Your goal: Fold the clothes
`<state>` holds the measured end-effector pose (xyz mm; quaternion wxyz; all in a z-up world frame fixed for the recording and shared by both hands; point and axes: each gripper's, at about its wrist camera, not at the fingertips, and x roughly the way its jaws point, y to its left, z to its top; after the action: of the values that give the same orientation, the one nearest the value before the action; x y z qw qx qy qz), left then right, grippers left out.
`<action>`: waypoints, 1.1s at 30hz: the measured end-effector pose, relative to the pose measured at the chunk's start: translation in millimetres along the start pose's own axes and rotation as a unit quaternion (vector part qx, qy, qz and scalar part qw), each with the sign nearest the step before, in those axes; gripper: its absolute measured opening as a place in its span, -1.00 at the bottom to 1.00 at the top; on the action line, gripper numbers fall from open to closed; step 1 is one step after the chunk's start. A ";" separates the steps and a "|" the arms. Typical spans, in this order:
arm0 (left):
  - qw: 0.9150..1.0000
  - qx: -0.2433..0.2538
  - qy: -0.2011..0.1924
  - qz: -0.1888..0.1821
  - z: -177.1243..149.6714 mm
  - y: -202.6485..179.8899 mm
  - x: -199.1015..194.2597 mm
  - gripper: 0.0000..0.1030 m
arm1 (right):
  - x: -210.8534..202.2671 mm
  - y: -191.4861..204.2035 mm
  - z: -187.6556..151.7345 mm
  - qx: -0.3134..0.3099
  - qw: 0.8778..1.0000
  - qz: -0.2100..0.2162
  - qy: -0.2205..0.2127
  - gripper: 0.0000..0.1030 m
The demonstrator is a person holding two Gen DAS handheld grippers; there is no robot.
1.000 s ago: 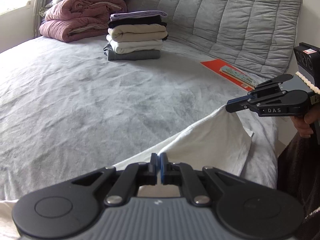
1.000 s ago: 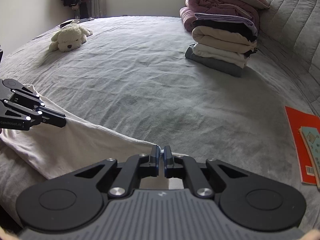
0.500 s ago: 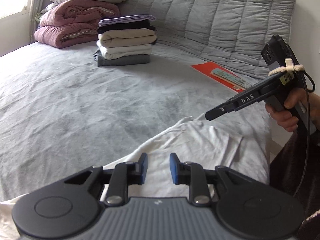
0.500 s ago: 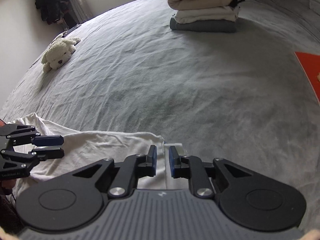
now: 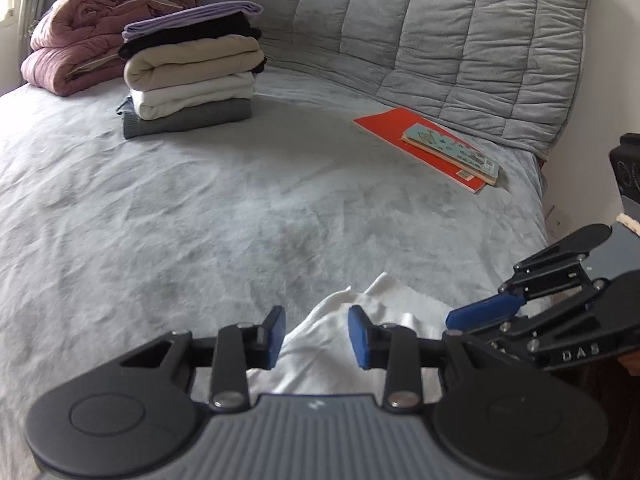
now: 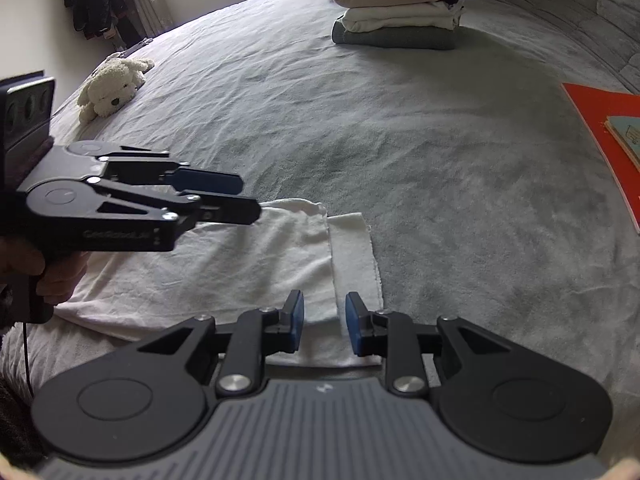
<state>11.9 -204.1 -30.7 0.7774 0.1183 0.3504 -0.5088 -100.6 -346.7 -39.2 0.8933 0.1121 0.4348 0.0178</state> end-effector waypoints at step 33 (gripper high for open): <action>0.999 -0.035 -0.022 -0.023 -1.6 -32.4 43.7 -0.95 | -12.6 4.4 -23.3 -0.045 0.996 -0.071 -0.012 -0.89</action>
<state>-6.7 -248.9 -55.3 0.7767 0.0719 0.3531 -0.5166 -126.3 -339.7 -42.4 0.9018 0.0410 0.4294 -0.0276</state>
